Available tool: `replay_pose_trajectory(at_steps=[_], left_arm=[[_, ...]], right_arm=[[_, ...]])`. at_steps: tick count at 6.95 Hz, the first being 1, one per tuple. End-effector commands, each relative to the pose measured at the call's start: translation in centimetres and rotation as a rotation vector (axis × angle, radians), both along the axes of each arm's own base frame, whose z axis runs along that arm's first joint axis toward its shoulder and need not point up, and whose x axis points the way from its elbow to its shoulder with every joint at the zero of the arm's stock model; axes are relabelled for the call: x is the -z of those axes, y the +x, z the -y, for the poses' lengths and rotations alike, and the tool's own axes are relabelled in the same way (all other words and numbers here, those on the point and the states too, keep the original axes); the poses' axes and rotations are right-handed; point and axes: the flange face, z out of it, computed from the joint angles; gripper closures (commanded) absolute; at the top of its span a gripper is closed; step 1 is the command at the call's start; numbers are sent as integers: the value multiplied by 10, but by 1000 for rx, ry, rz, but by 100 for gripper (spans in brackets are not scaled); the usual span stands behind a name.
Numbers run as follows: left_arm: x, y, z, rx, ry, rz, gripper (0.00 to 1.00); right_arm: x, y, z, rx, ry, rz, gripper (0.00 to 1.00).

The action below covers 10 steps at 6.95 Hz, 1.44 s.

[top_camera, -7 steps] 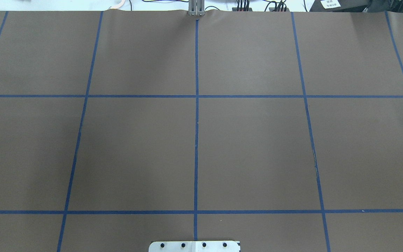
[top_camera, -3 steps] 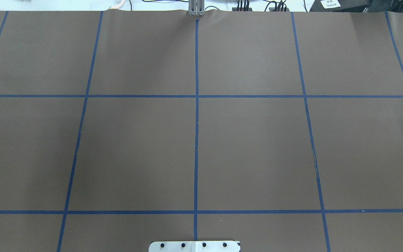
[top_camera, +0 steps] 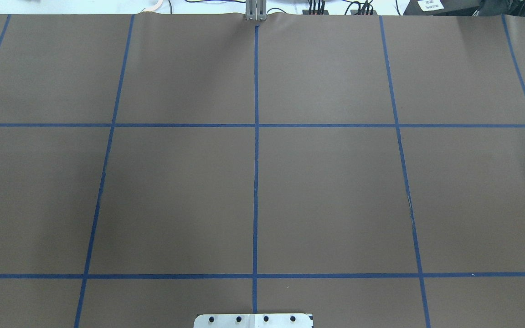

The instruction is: Left arm hands cup to right arm to dump lemon

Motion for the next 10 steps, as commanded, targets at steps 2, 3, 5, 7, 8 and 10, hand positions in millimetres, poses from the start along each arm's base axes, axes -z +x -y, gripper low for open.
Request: replay_pose_trajectory(at_steps=[2,3,5,7,8,10], left_arm=[[4,1,1,-1,1,-5,0],[4,1,2,0,0,-6,0],[17,3,4,70,-48,-30,0],[43,11,6,113,-121,-127,0],[70,16,10,154,-165,-185,0],[133,39,16,220,-262,-317,0]], right_arm=[[87,9,108,56,72,-141,100],[114,2,151,62,77,-141,100],[158,-49,212,86,87,-143,100],[187,-137,245,28,102,-152,100],[202,-180,253,-4,109,-155,100],[259,-294,263,-86,144,-160,100]])
